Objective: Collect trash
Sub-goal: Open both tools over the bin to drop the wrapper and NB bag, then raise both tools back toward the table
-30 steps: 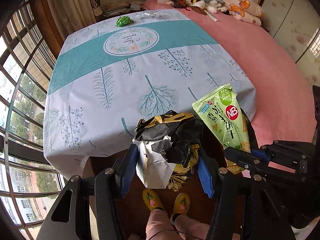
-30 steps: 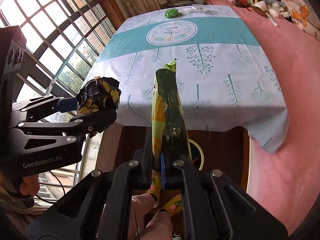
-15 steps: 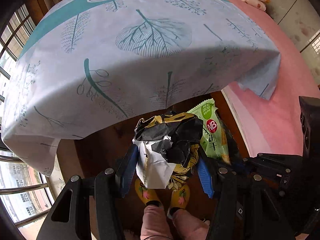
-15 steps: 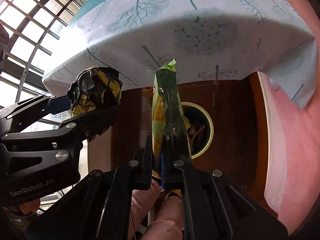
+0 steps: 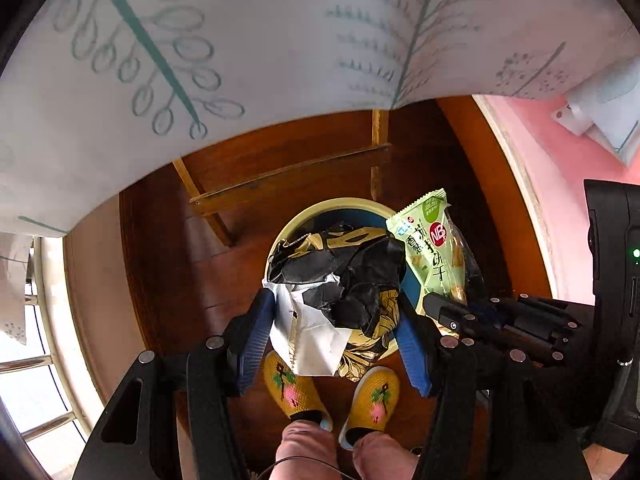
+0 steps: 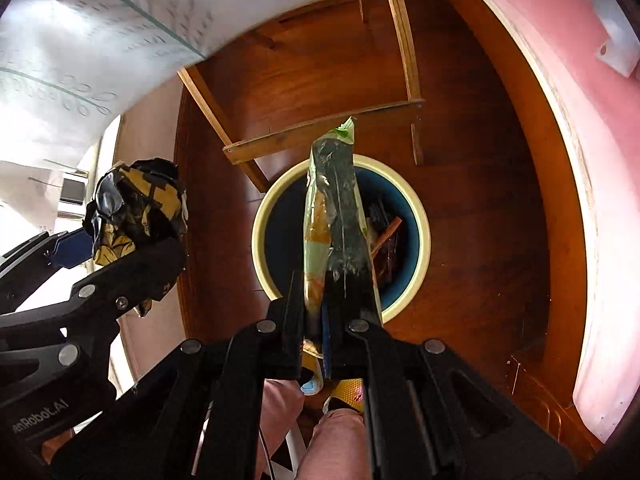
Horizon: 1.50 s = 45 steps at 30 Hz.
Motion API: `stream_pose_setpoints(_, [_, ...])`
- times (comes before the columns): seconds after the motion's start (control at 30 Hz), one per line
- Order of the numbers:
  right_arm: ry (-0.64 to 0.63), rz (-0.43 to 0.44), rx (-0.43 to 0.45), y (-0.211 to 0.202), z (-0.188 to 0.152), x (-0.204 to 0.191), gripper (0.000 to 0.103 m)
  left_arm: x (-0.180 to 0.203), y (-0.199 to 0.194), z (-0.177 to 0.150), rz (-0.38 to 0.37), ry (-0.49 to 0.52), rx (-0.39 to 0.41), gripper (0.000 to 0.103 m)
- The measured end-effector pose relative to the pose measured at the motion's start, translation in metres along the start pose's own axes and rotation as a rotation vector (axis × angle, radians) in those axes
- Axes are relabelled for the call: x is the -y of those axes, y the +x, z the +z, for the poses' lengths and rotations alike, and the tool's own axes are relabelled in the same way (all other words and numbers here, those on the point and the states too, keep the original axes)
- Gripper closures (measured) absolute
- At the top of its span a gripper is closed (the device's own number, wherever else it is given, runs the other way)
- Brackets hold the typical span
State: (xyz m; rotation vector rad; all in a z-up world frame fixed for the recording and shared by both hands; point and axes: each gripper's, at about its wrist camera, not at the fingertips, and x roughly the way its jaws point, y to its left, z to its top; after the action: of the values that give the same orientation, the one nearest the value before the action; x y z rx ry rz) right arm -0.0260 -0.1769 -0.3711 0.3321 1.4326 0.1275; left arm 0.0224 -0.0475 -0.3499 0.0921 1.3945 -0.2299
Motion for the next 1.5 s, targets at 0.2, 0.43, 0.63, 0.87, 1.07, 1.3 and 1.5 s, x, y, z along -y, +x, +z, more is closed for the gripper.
stream_pose_setpoints(0.2, [0.019, 0.011, -0.018, 0.042, -0.006, 0.018, 0.095, -0.01, 0.03, -0.003, -0.019, -0.041, -0.014, 0.032])
stream_pose_setpoints(0.43, [0.038, 0.014, 0.004, 0.048, -0.013, 0.024, 0.056, -0.007, 0.03, -0.008, 0.019, -0.047, 0.008, 0.013])
stream_pose_setpoints(0.63, [0.043, -0.025, 0.043, 0.013, -0.015, 0.016, 0.056, -0.012, -0.007, -0.012, 0.038, -0.061, 0.051, 0.013])
stream_pose_setpoints(0.87, [0.039, -0.041, 0.073, -0.047, -0.01, -0.001, 0.056, -0.013, -0.073, -0.018, 0.041, -0.038, 0.067, 0.013])
stream_pose_setpoints(1.07, [0.043, -0.03, 0.097, -0.115, -0.014, -0.025, 0.056, -0.01, -0.16, -0.021, 0.027, -0.005, 0.108, 0.013])
stream_pose_setpoints(1.3, [0.0, -0.007, 0.148, -0.207, -0.02, -0.062, 0.056, -0.011, -0.264, -0.017, 0.006, 0.021, 0.204, 0.013])
stream_pose_setpoints(1.5, [-0.023, -0.003, 0.213, -0.281, -0.014, -0.091, 0.056, -0.011, -0.342, 0.004, 0.02, 0.058, 0.311, 0.013])
